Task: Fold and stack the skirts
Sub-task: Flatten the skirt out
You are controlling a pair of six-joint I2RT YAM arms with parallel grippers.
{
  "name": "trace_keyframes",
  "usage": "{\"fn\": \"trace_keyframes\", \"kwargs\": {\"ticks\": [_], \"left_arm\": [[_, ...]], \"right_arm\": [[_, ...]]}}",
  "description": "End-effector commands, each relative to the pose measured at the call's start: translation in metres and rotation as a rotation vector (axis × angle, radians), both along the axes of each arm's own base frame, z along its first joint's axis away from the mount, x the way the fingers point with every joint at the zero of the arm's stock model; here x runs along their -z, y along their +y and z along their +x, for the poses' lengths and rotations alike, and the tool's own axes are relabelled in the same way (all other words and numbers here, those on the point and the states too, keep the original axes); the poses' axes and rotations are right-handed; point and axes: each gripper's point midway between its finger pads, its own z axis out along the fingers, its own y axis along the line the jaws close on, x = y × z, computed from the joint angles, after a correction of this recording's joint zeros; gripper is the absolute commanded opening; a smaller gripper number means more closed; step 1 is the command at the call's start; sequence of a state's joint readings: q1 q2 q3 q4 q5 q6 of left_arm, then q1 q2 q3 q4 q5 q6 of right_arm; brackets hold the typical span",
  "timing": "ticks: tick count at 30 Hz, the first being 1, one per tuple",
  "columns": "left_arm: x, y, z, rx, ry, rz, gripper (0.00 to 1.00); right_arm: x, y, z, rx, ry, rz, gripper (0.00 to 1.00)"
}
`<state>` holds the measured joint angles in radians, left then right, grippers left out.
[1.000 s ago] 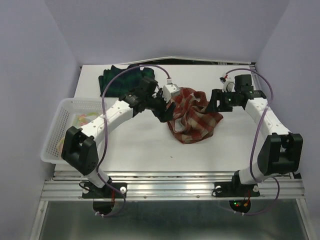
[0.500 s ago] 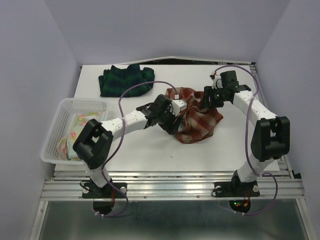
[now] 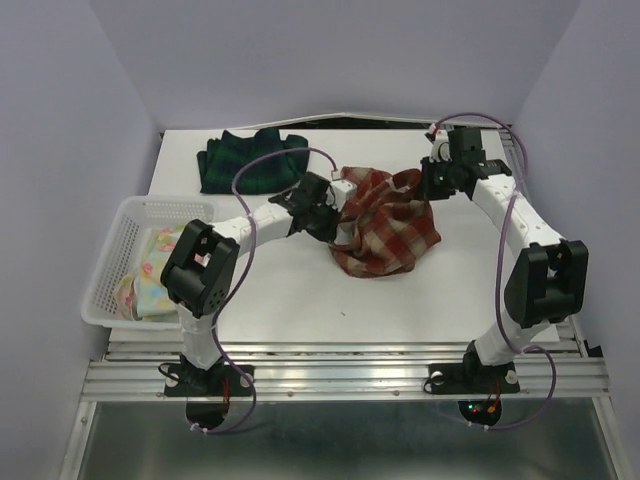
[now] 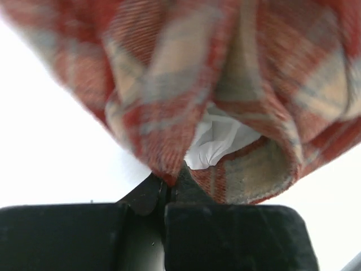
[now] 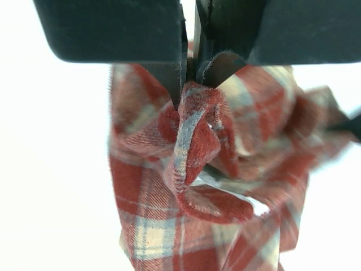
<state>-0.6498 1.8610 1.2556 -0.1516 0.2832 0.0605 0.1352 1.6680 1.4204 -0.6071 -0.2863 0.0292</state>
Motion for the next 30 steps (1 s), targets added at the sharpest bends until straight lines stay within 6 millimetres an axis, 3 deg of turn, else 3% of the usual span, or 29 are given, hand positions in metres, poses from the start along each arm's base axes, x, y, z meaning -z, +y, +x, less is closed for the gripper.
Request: {"fn": "trace_keyframes", "kwargs": {"ticks": [1, 2, 4, 11, 16, 18, 20, 24, 25, 30], "left_arm": [[-0.111, 0.036, 0.062, -0.093, -0.234, -0.084, 0.00], [-0.128, 0.054, 0.068, -0.104, -0.273, -0.065, 0.00], [-0.164, 0.068, 0.079, -0.119, -0.369, -0.040, 0.00], [-0.257, 0.126, 0.082, -0.199, -0.645, 0.167, 0.00], [-0.290, 0.143, 0.068, -0.240, -0.710, 0.177, 0.00], [-0.298, 0.146, 0.061, -0.228, -0.716, 0.183, 0.00], [-0.289, 0.143, 0.049, -0.179, -0.671, 0.181, 0.00], [-0.243, 0.115, 0.014, 0.016, -0.531, 0.117, 0.00], [-0.216, 0.109, 0.003, 0.059, -0.467, 0.123, 0.00], [-0.144, 0.087, -0.036, 0.173, -0.269, 0.086, 0.00]], "right_arm": [[-0.074, -0.018, 0.007, -0.017, -0.222, -0.115, 0.01], [-0.086, -0.023, 0.005, -0.033, -0.265, -0.149, 0.01], [-0.103, -0.030, 0.004, -0.036, -0.315, -0.194, 0.01], [-0.167, -0.045, -0.019, -0.146, -0.532, -0.343, 0.01], [-0.187, -0.060, -0.029, -0.130, -0.591, -0.435, 0.01], [-0.182, -0.067, -0.034, -0.116, -0.547, -0.459, 0.01], [-0.169, -0.064, -0.038, -0.133, -0.492, -0.441, 0.01], [-0.121, -0.048, -0.056, -0.187, -0.343, -0.337, 0.03], [-0.097, -0.041, -0.066, -0.226, -0.268, -0.299, 0.04], [-0.014, -0.027, -0.104, -0.299, 0.027, -0.196, 0.13]]}}
